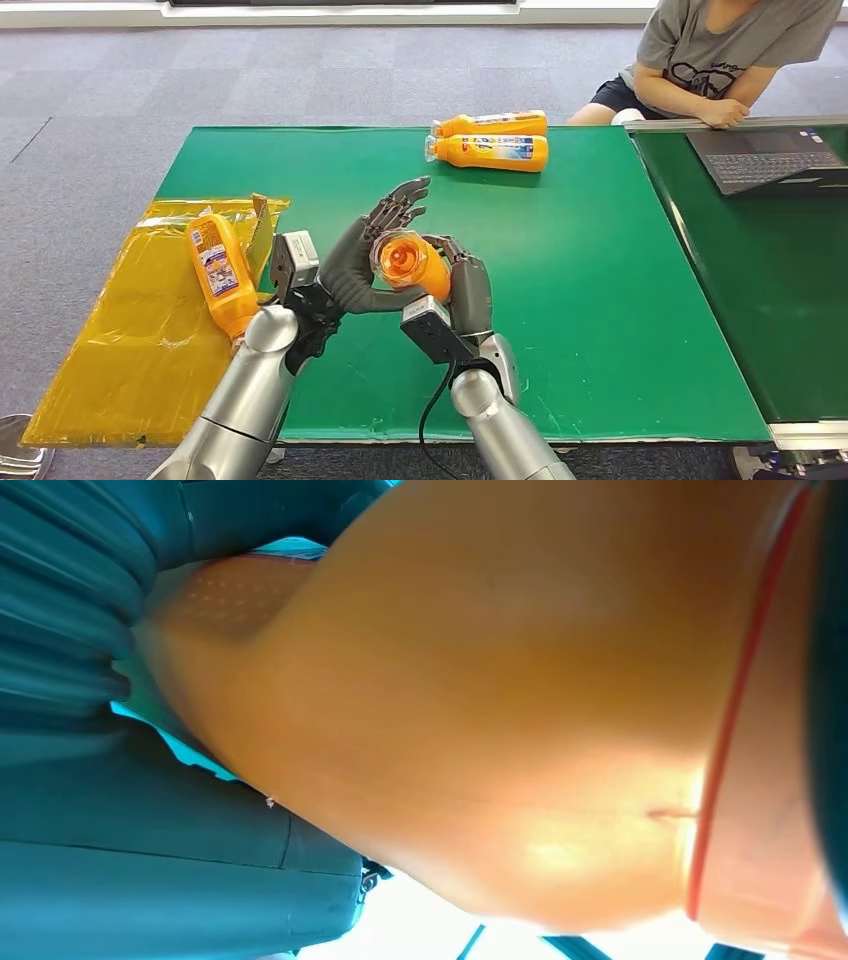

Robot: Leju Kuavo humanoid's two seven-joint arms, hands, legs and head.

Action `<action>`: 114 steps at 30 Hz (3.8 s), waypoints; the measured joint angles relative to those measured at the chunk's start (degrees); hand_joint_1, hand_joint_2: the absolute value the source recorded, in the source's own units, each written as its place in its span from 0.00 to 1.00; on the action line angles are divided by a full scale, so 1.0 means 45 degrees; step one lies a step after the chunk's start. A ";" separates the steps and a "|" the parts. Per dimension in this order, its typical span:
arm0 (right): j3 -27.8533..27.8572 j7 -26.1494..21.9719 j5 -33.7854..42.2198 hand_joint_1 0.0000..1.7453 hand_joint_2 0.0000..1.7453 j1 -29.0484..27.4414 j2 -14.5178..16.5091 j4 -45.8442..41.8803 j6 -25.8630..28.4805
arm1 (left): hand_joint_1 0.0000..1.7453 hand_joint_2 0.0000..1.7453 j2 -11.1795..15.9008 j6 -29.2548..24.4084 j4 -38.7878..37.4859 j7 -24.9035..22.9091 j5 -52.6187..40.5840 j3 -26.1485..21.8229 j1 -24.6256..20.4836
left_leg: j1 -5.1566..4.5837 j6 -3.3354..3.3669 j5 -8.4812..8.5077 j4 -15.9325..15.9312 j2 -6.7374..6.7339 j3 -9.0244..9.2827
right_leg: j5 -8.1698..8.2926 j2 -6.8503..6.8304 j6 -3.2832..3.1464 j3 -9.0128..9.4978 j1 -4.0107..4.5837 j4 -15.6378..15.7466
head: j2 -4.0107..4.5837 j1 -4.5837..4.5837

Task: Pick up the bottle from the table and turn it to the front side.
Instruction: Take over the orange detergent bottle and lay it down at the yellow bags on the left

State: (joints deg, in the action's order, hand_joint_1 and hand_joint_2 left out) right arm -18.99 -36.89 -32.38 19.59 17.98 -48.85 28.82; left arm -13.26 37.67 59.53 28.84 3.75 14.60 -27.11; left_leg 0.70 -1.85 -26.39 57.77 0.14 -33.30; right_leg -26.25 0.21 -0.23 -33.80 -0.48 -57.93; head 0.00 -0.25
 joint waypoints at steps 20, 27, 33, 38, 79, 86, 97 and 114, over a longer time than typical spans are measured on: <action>0.0389 0.0450 -0.0143 1.00 1.00 0.0037 -0.0003 0.0730 -0.0039 | 1.00 1.00 -0.0163 0.0132 0.0787 0.0227 0.0517 0.0098 0.0154 | -0.0003 0.0005 0.0001 0.0000 0.0009 -0.0012 | 0.0001 -0.0019 0.0002 0.0001 -0.0002 0.0000 | 0.0000 0.0001; 0.0389 0.0415 -0.0159 1.00 1.00 0.0050 0.0016 0.0854 -0.0056 | 1.00 1.00 -0.0163 0.0129 0.0797 0.0220 0.0521 0.0097 0.0152 | -0.0004 0.0005 0.0001 0.0000 0.0010 -0.0013 | 0.0001 -0.0019 0.0002 0.0001 -0.0004 0.0000 | 0.0000 0.0001; 0.0389 0.0404 -0.0174 1.00 1.00 0.0093 0.0022 0.0909 -0.0021 | 1.00 1.00 -0.0163 0.0125 0.0935 0.0061 0.0529 0.0091 0.0158 | -0.0003 0.0005 0.0001 0.0000 0.0015 -0.0013 | 0.0001 -0.0020 0.0002 0.0002 -0.0003 0.0000 | 0.0000 0.0001; 0.0389 0.0481 -0.0279 1.00 1.00 0.0265 0.0050 0.0913 -0.0022 | 0.00 1.00 -0.0160 -0.0061 0.1111 -0.0029 0.0524 0.0018 0.0149 | -0.0003 0.0004 0.0002 0.0000 0.0015 -0.0012 | 0.0002 -0.0018 0.0002 0.0002 -0.0003 0.0000 | 0.0000 0.0001; 0.0500 0.0703 0.0061 1.00 1.00 0.0179 0.0070 0.1282 -0.0012 | 0.00 1.00 -0.0090 -0.1862 -0.2132 0.0532 -0.0261 -0.0758 -0.0772 | -0.0004 0.0004 0.0003 0.0000 0.0016 -0.0013 | 0.0002 -0.0019 0.0003 -0.0001 -0.0003 0.0000 | 0.0000 0.0001; 0.0505 0.0703 0.0061 1.00 1.00 0.0169 0.0070 0.1282 -0.0012 | 0.00 1.00 -0.0095 -0.1862 -0.2194 0.0532 -0.0261 -0.0758 -0.0799 | -0.0003 0.0005 0.0003 0.0000 0.0016 -0.0012 | 0.0003 -0.0019 0.0003 -0.0001 -0.0003 0.0000 | 0.0000 0.0001; 0.0550 0.0725 0.0006 1.00 1.00 0.0163 0.0070 0.1282 -0.0019 | 0.00 1.00 -0.0126 -0.1852 -0.2259 0.0544 -0.0373 -0.0758 -0.0820 | -0.0003 0.0004 0.0003 0.0000 0.0016 -0.0013 | 0.0002 -0.0020 0.0003 -0.0001 -0.0003 0.0000 | 0.0000 0.0001; 0.0701 0.0495 0.0022 1.00 1.00 0.0178 0.0070 0.1282 -0.0203 | 0.00 1.00 0.0049 0.1747 -0.0554 0.2499 -0.0441 -0.0607 0.0101 | -0.0003 0.0005 0.0002 0.0000 0.0015 -0.0014 | 0.0002 -0.0021 0.0003 -0.0001 -0.0003 0.0000 | 0.0000 0.0001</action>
State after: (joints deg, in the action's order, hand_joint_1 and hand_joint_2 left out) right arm -15.84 -34.66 -32.28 20.39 18.29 -43.08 27.91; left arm -13.04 45.53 57.04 40.09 1.77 11.87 -26.65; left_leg 0.69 -1.83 -26.38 57.77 0.21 -33.36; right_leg -26.24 0.11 -0.22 -33.80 -0.49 -57.93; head 0.00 -0.24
